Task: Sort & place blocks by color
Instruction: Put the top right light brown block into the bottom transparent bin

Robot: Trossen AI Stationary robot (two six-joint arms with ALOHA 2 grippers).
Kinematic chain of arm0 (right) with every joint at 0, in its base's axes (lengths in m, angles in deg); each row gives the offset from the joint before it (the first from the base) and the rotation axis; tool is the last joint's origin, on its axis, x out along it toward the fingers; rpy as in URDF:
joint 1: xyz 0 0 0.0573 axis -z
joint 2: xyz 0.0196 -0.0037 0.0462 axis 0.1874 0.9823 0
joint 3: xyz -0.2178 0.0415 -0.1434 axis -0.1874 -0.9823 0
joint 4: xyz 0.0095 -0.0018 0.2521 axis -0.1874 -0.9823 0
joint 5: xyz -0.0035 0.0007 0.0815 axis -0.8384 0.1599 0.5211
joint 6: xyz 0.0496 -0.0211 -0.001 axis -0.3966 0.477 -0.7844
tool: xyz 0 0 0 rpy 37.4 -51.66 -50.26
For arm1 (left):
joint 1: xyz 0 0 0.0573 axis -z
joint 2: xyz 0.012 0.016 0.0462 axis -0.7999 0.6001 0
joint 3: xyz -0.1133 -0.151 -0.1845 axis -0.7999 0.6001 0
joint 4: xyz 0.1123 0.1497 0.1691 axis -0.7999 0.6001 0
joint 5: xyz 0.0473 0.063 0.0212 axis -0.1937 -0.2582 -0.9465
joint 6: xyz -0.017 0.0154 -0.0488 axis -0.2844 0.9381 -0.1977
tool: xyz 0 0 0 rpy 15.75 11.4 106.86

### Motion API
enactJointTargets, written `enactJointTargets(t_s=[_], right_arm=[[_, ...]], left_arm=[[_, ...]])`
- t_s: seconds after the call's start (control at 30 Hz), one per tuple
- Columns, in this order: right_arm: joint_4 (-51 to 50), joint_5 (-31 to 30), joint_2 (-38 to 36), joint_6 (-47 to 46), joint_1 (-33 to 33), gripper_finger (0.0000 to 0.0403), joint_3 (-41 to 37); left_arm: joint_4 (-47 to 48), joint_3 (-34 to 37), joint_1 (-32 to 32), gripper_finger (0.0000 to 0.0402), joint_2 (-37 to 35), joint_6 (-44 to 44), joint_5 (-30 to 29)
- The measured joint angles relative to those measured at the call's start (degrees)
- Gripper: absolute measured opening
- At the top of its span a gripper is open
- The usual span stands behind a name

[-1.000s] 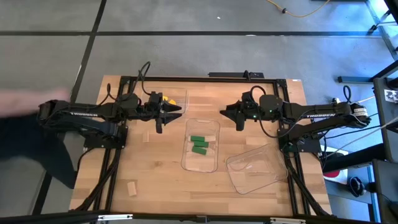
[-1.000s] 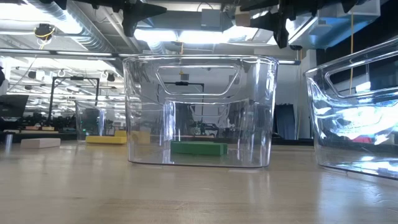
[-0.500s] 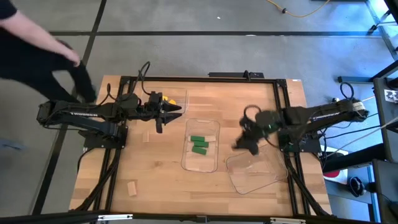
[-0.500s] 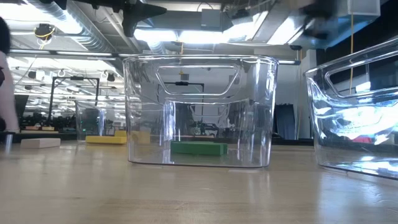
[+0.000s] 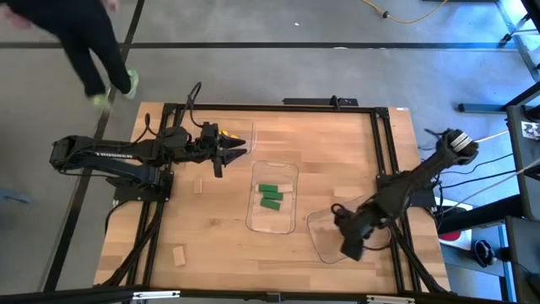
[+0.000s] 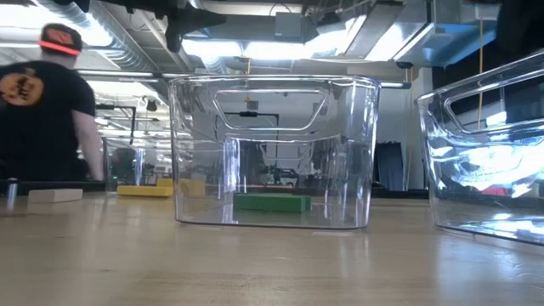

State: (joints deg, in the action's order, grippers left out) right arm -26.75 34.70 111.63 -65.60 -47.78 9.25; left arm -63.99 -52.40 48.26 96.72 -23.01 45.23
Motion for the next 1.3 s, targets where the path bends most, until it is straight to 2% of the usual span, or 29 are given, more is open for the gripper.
enactJointTargets(t_s=[0.13, 0.27, 0.53, 1.17, 1.3], right_arm=[[-0.34, -2.87, 5.30, -4.88, 3.37, 0.0134, 0.01], [0.23, -3.08, 9.73, -10.65, 5.89, 0.0134, 0.01], [1.87, -3.27, 14.59, -13.88, 7.09, 0.0145, 0.25], [1.74, -3.02, 11.38, -12.34, 8.27, 0.0156, -0.05], [1.85, -6.99, 11.38, -13.65, 8.27, 0.0156, -0.07]], left_arm=[[-0.13, 0.00, 0.02, 0.0169, 0.00, 0.00, 0.00], [-0.39, 0.00, 0.00, 0.0169, 0.00, 0.00, -0.01], [-0.39, 0.00, 0.02, 0.0169, 0.00, 0.02, -1.06], [-0.37, 0.00, 0.01, 0.0169, 0.00, 0.04, -1.06], [-0.37, 0.00, 0.02, 0.0169, 0.00, 0.04, -1.06]])
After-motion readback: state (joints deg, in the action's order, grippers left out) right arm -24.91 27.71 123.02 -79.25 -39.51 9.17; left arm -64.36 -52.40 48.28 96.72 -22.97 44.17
